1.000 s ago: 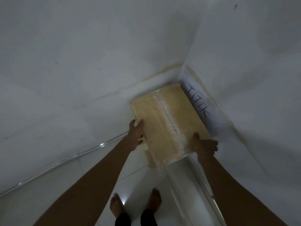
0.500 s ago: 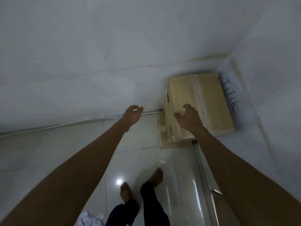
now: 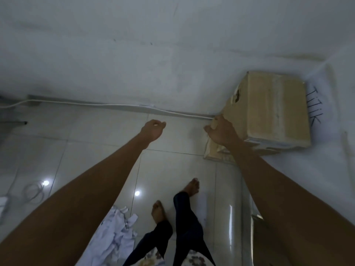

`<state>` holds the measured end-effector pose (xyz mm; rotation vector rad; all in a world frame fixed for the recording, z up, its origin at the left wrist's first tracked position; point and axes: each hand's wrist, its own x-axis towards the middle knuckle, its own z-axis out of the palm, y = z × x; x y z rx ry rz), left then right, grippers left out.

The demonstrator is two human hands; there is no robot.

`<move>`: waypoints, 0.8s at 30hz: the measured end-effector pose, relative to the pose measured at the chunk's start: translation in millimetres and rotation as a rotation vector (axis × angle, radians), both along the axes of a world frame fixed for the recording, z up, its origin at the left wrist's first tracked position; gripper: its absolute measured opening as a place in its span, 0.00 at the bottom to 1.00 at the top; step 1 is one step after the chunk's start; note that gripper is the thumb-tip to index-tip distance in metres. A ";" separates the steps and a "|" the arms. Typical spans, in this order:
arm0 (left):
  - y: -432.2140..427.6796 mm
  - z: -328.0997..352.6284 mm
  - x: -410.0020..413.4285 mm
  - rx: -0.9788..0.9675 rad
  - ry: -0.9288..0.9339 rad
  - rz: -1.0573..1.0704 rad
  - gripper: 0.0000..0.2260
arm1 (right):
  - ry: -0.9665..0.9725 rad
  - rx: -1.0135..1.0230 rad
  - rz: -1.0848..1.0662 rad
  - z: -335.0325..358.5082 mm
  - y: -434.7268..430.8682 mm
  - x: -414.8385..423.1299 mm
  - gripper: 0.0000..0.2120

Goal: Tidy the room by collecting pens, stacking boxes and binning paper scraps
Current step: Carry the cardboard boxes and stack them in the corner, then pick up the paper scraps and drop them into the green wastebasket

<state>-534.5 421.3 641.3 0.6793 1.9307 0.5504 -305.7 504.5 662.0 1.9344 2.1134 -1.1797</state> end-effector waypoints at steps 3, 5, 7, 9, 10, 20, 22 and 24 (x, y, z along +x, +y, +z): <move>-35.4 0.9 -12.2 0.009 0.080 0.021 0.19 | 0.005 0.015 0.047 -2.7 -24.2 -15.5 0.35; -60.6 1.4 -17.9 0.008 0.089 0.050 0.19 | 0.017 0.007 0.085 -6.1 -42.0 -26.5 0.35; -81.6 -0.7 -20.6 0.002 0.076 0.093 0.19 | 0.024 -0.009 0.121 -9.2 -55.7 -34.1 0.36; -105.4 -6.3 -23.0 -0.013 0.057 0.152 0.19 | 0.016 -0.021 0.179 -14.8 -69.5 -41.0 0.35; -117.3 -9.2 -23.5 -0.019 0.046 0.182 0.19 | 0.007 -0.023 0.209 -17.8 -74.9 -43.9 0.35; -239.9 -28.8 -16.1 -0.039 0.050 0.501 0.18 | -0.031 -0.018 0.547 -30.1 -133.4 -77.1 0.35; -260.2 -31.3 -10.6 -0.039 0.052 0.535 0.18 | -0.040 -0.012 0.606 -33.6 -146.8 -83.1 0.35; -284.7 -36.6 -4.4 -0.056 0.034 0.577 0.19 | -0.061 -0.022 0.669 -37.5 -163.8 -89.1 0.35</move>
